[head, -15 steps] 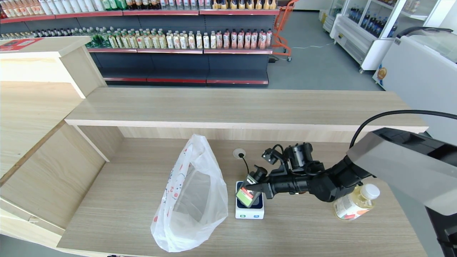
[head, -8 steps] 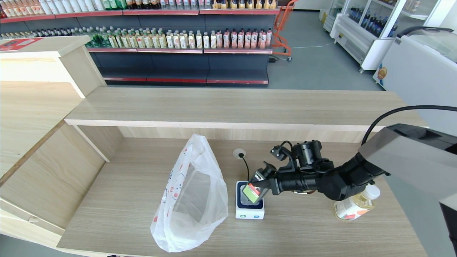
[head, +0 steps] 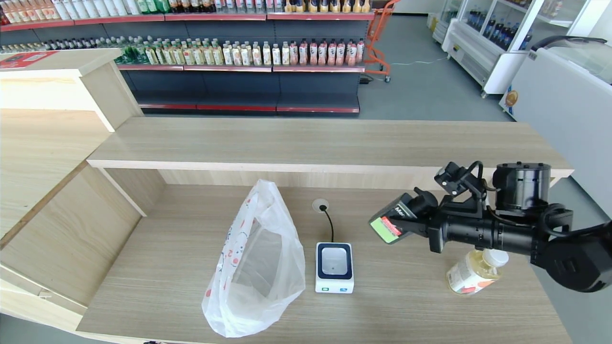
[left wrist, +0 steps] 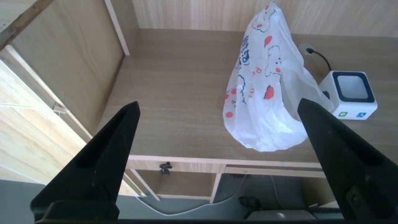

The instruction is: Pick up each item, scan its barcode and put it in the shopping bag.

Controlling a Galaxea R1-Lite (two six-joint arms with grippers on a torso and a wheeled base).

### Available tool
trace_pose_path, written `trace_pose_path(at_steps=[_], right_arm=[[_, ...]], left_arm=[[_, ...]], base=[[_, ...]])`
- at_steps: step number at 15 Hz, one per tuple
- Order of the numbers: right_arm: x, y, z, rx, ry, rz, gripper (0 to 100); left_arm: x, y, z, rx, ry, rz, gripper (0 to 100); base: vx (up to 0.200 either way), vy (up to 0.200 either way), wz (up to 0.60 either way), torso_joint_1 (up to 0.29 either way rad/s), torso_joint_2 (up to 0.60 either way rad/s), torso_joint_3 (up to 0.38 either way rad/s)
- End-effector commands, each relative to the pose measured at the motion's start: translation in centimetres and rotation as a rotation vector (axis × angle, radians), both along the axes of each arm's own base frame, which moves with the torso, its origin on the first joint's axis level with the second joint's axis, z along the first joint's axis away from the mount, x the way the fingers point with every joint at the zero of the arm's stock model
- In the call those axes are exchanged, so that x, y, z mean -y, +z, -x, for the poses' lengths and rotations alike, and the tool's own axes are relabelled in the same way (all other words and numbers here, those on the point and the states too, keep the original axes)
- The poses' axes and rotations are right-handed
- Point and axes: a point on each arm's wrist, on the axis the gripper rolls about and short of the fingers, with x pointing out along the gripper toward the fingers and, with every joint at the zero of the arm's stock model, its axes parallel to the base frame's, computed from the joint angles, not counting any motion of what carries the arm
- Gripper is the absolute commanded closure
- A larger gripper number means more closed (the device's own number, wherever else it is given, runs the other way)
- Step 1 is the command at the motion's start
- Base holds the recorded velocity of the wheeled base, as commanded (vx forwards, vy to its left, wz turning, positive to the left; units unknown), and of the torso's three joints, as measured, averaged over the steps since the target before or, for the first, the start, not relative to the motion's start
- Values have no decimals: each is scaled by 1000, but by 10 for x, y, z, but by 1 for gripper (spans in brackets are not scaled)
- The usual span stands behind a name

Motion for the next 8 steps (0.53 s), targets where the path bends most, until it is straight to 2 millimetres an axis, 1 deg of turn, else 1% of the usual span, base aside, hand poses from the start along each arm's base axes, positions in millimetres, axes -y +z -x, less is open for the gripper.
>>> trace_pose_path(at_steps=[1, 2, 3, 5, 7, 8], right_arm=[[27, 4, 26, 59, -67, 30, 100], [33, -2, 34, 41, -84, 31, 100], [39, -4, 41, 33, -103, 31, 100], [41, -1, 54, 19, -117, 12, 100], [41, 6, 66, 2, -125, -33, 100], [39, 7, 66, -13, -123, -54, 100]], left_arm=[[0, 0, 0, 1, 0, 0, 0], [0, 0, 0, 1, -1, 0, 0], [0, 0, 0, 1, -1, -3, 0], [0, 0, 0, 1, 0, 0, 0], [0, 0, 0, -1, 0, 0, 0], [0, 0, 0, 0, 0, 2, 0]], base=[[0, 0, 0, 0, 0, 0], [0, 0, 0, 0, 0, 0], [0, 0, 0, 0, 0, 0], [0, 0, 0, 0, 0, 0], [0, 200, 0, 0, 2, 2], [0, 200, 0, 2, -2, 7]])
